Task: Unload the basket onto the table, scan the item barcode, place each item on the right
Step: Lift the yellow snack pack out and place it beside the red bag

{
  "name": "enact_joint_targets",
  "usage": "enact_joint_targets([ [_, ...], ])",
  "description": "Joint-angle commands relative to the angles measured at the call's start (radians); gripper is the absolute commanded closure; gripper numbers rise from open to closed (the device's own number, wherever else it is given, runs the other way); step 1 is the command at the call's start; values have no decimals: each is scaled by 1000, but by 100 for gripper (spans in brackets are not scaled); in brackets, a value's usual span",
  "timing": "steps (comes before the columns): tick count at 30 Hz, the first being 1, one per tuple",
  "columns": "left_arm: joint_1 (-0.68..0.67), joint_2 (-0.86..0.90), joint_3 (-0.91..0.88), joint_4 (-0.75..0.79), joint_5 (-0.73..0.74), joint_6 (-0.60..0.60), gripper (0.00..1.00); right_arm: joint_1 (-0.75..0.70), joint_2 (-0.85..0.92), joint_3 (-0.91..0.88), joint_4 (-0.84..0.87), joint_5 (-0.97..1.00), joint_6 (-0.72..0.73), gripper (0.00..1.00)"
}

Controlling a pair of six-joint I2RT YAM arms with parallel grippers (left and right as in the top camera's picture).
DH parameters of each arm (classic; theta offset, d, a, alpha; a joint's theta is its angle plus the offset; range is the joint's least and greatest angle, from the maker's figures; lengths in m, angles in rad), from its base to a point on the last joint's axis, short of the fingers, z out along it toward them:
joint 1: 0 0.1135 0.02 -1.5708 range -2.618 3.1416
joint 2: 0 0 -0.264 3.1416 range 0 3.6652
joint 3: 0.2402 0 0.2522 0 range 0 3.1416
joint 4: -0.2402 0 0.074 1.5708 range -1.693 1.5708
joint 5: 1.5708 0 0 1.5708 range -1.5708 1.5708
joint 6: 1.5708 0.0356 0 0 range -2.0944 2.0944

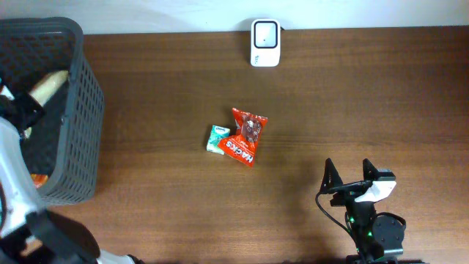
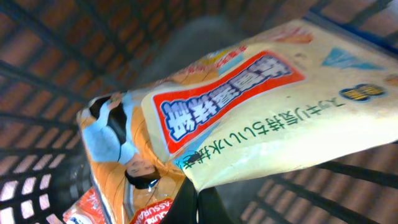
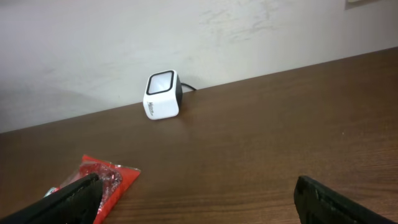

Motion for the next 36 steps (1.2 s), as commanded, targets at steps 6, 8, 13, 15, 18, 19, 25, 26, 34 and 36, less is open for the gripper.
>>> enact_joint_targets([
  [6,1,-299,29,92,291,2,100,5,-3,-5,-5,-13,8,2],
  [8,1,-374,29,117,355,2,100,5,-3,-5,-5,-13,8,2],
  [13,-27,-488,29,119,503,-11,100,5,-3,-5,-5,-13,8,2],
  [15,-72,-500,29,112,562,-10,100,5,-3,-5,-5,-13,8,1],
  [18,-211,-483,29,68,633,-11,100,5,-3,-5,-5,-13,8,2],
  [19,-263,-468,29,53,633,-10,100,5,-3,-5,-5,-13,8,2],
  [25,-546,-337,29,16,628,-10,100,5,-3,-5,-5,-13,8,1],
  [26,-595,-303,29,16,624,-10,100,5,-3,-5,-5,-13,8,2],
  [34,-843,-9,29,26,568,-10,100,5,-3,-5,-5,-13,8,2],
  [36,-888,72,29,36,571,-10,100,5,-3,-5,-5,-13,8,2],
])
